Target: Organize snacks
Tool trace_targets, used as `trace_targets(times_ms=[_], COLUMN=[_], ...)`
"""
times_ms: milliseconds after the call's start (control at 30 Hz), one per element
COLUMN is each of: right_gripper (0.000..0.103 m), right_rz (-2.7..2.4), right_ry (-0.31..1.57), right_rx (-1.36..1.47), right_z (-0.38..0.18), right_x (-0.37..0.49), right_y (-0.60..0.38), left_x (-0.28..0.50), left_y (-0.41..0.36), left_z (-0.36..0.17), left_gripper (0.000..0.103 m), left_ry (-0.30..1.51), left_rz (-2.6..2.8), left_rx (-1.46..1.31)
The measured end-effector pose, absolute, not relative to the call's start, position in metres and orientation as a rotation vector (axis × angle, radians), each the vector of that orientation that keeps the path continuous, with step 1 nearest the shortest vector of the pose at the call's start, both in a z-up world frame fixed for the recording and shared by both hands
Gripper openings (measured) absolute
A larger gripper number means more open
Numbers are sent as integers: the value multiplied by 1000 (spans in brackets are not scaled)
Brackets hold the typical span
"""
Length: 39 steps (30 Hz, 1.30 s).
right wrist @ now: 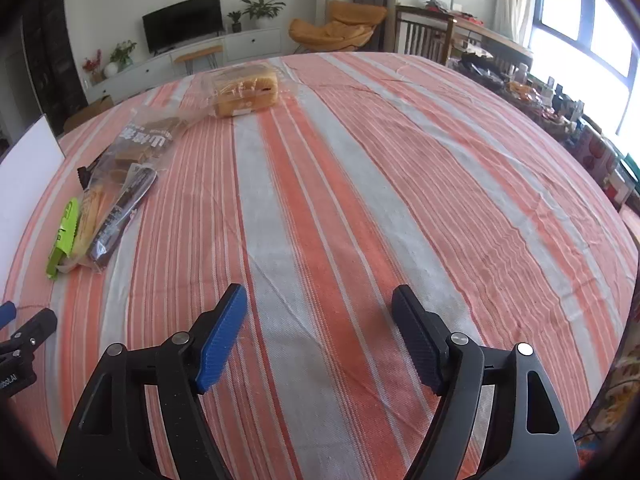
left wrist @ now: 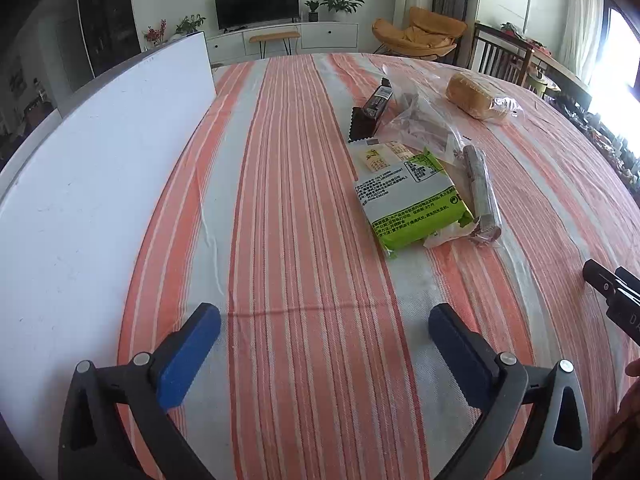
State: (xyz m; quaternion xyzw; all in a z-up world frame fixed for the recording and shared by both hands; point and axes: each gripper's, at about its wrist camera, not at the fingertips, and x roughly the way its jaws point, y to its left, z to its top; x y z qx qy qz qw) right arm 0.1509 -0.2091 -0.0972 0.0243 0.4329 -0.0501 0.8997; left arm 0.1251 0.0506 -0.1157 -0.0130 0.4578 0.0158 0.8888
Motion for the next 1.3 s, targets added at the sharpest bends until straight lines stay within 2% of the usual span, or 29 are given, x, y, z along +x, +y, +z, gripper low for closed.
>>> trace_targets(times_ms=[833,1300], right_gripper=[86,86], right_rz=[-118,-119], right_ry=[907,907], right_rx=[61,58], right_z=[-99,-99], right_x=[151,150], right_y=[-212,-212], left_x=[125,125], left_y=[51,50], left_z=[-116,-116], left_gripper=[103,103], left_ry=[951,952], left_rz=[33,33], left_rx=[-27,-27])
